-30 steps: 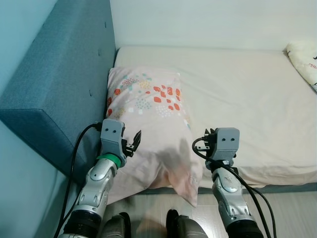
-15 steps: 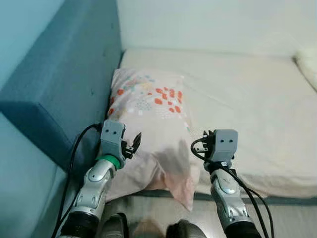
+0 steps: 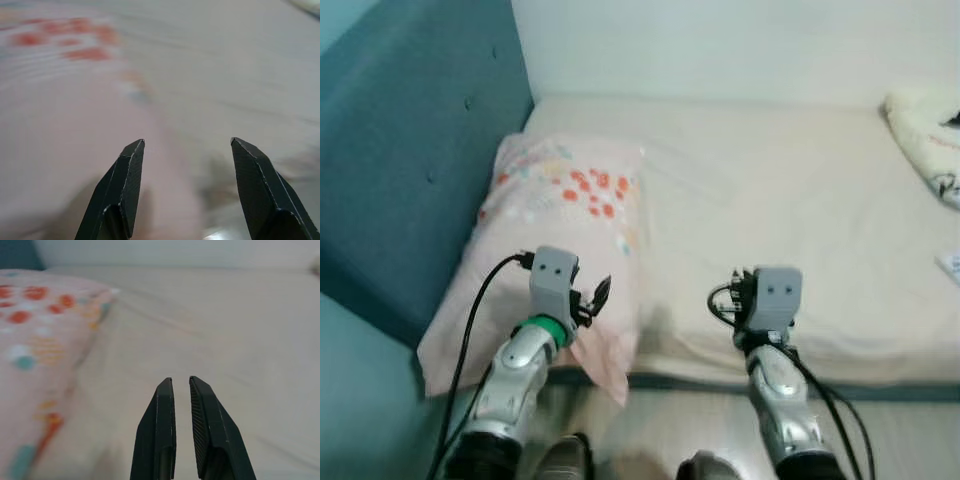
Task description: Clean up the room
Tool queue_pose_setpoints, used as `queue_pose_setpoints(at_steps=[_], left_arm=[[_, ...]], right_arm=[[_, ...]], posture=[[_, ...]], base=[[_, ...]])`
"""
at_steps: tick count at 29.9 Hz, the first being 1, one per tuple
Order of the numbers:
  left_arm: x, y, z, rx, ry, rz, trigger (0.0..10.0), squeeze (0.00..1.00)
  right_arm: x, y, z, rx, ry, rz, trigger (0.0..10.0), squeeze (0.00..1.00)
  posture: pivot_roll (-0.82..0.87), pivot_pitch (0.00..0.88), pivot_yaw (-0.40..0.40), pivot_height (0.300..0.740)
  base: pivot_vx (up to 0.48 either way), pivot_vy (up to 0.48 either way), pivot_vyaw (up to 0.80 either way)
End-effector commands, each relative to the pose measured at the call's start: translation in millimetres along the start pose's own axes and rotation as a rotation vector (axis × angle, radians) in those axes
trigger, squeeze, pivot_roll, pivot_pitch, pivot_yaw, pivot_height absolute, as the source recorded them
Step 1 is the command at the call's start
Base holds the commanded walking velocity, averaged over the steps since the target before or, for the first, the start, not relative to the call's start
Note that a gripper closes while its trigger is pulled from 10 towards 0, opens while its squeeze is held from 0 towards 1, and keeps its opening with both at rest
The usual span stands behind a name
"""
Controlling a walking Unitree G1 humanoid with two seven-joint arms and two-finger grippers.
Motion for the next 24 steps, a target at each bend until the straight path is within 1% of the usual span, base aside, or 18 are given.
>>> queue_pose_setpoints(at_steps=[1,8,12,15,18,21,24], left_arm=[[-1.0,-1.8,-2.1,0.023,-0.002,-0.025,10.0,0.0],[0.0,-0.4,-1.6,0.027,0.001,-0.027,10.0,0.0],[1.8,-2.5,-1.4,0.054,-0.004,-0.05,10.0,0.0],[2.6,-4.1,0.5,0.047,-0.027,-0.055,10.0,0.0],[1.7,-6.8,-5.0,0.058,0.01,-0.055,10.0,0.0],[0.2,-5.3,-10.9,0.022,0.05,-0.033,10.0,0.0],[0.5,-2.3,-13.3,0.02,0.062,-0.017,10.0,0.0]], right_arm=[[-3.4,-4.9,0.5,0.012,-0.009,-0.022,10.0,0.0],[-5.2,-7.4,3.7,0.021,-0.022,-0.033,10.0,0.0],[-5.7,-8.3,5.2,0.032,-0.034,-0.038,10.0,0.0],[-5.6,-7.8,4.5,0.038,-0.034,-0.035,10.0,0.0],[-5.3,-7.2,2.9,0.034,-0.03,-0.032,10.0,0.0],[-3.3,-6.8,2.8,0.031,-0.029,-0.031,10.0,0.0],[-0.1,-5.3,2.2,0.029,-0.026,-0.028,10.0,0.0]], posture=[[0.04,0.109,0.037,0.74],[0.04,0.111,0.049,0.74],[0.04,0.113,0.056,0.74],[0.04,0.116,0.054,0.74],[0.04,0.112,0.052,0.74],[0.04,0.103,0.045,0.74],[0.05,0.096,0.035,0.74]], base=[[0.0,0.465,0.0],[0.0,0.409,0.0],[0.0,0.0,0.0],[0.0,0.0,0.0],[0.0,0.0,0.0],[0.0,0.0,0.0],[0.0,0.0,0.0]])
Point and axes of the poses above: a point about 5 cm out from each wrist's last joint towards the gripper, its own x axis pointing out of the wrist towards the gripper, its own y axis along the axis of the wrist's last joint, z = x × y, the point moved 3 cm from there along x, pointing out of the wrist towards the gripper, and after that the axes turned 14 degrees about -x, right-handed, at the moved point
